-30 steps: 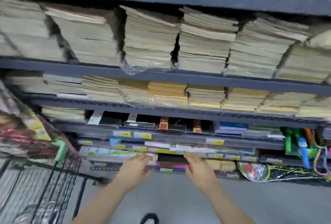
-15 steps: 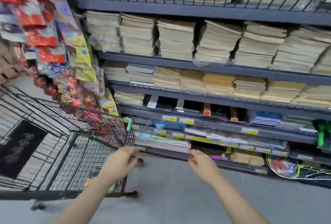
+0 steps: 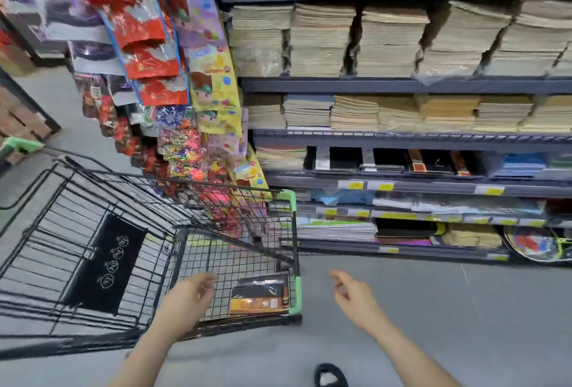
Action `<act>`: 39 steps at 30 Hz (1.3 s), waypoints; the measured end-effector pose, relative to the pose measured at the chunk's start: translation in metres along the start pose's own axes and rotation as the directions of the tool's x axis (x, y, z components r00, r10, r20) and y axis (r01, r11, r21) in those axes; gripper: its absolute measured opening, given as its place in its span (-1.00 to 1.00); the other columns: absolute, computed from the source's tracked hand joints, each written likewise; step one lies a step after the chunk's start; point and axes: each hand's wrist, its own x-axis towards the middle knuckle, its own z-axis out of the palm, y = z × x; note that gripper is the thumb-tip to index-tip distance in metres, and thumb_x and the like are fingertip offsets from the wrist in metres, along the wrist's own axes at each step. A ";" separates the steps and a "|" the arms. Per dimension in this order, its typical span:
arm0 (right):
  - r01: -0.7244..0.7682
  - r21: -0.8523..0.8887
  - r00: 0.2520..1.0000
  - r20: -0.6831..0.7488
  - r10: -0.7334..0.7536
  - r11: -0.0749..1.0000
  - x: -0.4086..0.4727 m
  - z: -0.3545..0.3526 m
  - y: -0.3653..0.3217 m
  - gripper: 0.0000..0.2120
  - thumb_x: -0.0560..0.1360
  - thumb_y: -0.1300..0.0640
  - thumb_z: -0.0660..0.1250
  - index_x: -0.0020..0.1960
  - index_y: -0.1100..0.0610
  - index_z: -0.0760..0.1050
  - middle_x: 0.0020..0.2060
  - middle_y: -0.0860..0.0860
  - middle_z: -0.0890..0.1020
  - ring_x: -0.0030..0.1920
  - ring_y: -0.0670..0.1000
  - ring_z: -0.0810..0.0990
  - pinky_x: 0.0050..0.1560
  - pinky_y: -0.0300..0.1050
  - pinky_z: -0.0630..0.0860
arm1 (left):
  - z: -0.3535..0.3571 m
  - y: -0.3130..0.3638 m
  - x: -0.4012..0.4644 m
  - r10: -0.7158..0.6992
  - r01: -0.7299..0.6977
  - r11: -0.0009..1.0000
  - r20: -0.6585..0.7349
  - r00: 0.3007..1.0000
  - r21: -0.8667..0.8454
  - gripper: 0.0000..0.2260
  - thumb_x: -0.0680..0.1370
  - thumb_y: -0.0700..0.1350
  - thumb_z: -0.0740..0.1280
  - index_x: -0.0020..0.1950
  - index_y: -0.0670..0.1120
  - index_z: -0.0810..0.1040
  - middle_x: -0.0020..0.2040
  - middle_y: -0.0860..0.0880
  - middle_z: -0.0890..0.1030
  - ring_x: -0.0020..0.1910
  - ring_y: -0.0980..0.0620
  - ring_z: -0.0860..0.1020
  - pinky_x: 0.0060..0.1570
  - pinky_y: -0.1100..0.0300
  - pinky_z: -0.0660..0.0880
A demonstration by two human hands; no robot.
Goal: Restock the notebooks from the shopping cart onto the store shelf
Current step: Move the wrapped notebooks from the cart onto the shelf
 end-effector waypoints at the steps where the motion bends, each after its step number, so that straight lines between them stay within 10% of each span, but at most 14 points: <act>1: -0.010 0.002 1.000 -0.002 0.010 1.000 0.003 0.001 -0.002 -0.61 0.50 0.23 0.20 0.31 0.06 0.40 -0.03 -0.03 0.57 -0.13 0.07 0.58 -0.01 -0.14 0.43 | 0.002 0.001 0.011 0.020 -0.020 1.000 0.026 0.999 -0.005 -0.77 0.53 -0.06 0.27 0.18 0.02 0.54 -0.09 0.17 0.58 -0.09 0.18 0.55 -0.09 0.24 0.51; 6: -0.082 0.072 0.993 -0.075 0.087 0.994 0.029 0.003 -0.001 -0.64 0.49 0.28 0.23 0.27 0.13 0.43 -0.21 -0.11 0.49 -0.41 -0.22 0.42 -0.10 -0.20 0.36 | 0.010 0.014 0.068 0.115 -0.117 0.993 0.186 0.976 0.000 -0.78 0.55 -0.02 0.25 0.18 0.09 0.51 0.01 0.18 0.60 -0.03 0.25 0.54 0.02 0.28 0.53; 19: -0.308 0.315 0.893 -0.231 0.387 0.898 0.111 0.120 -0.028 -0.71 0.58 -0.02 0.11 0.26 -0.01 0.40 0.09 -0.09 0.57 -0.02 -0.06 0.58 0.10 -0.08 0.50 | 0.105 -0.073 0.185 0.202 -0.236 0.972 0.489 0.849 0.009 -0.89 0.53 -0.08 0.32 0.00 0.12 0.49 -0.07 0.17 0.55 -0.11 0.26 0.52 -0.17 0.46 0.44; 25: -0.450 0.445 0.737 -0.305 0.603 0.774 0.129 0.162 -0.017 -0.68 0.60 -0.03 0.04 0.23 0.08 0.42 0.08 0.08 0.61 0.09 0.09 0.56 0.08 -0.04 0.46 | 0.202 -0.131 0.210 0.093 -0.232 0.963 0.639 0.763 0.138 -0.51 0.47 0.03 0.35 0.38 0.01 0.35 0.26 -0.04 0.48 0.19 0.00 0.49 0.18 0.18 0.44; 34: -0.413 0.504 0.675 -0.390 0.626 0.759 0.132 0.167 -0.013 -0.73 0.57 -0.05 0.10 0.14 0.06 0.45 -0.12 -0.01 0.60 -0.05 0.09 0.56 0.03 0.00 0.48 | 0.245 -0.144 0.210 0.125 -0.368 0.885 0.615 0.778 0.285 -0.36 0.43 0.21 0.34 0.40 -0.08 0.30 0.32 -0.08 0.40 0.28 -0.06 0.41 0.25 0.04 0.37; 39: -0.338 0.276 0.643 -0.630 0.435 0.900 0.129 0.167 -0.022 -0.65 0.52 -0.02 0.10 0.17 0.13 0.47 -0.03 0.04 0.56 0.03 0.06 0.48 0.05 -0.11 0.37 | 0.221 -0.148 0.211 0.151 -0.128 0.988 0.717 0.680 -0.087 -0.57 0.44 0.01 0.43 0.27 -0.06 0.46 0.11 0.04 0.55 0.06 0.06 0.53 -0.02 0.24 0.43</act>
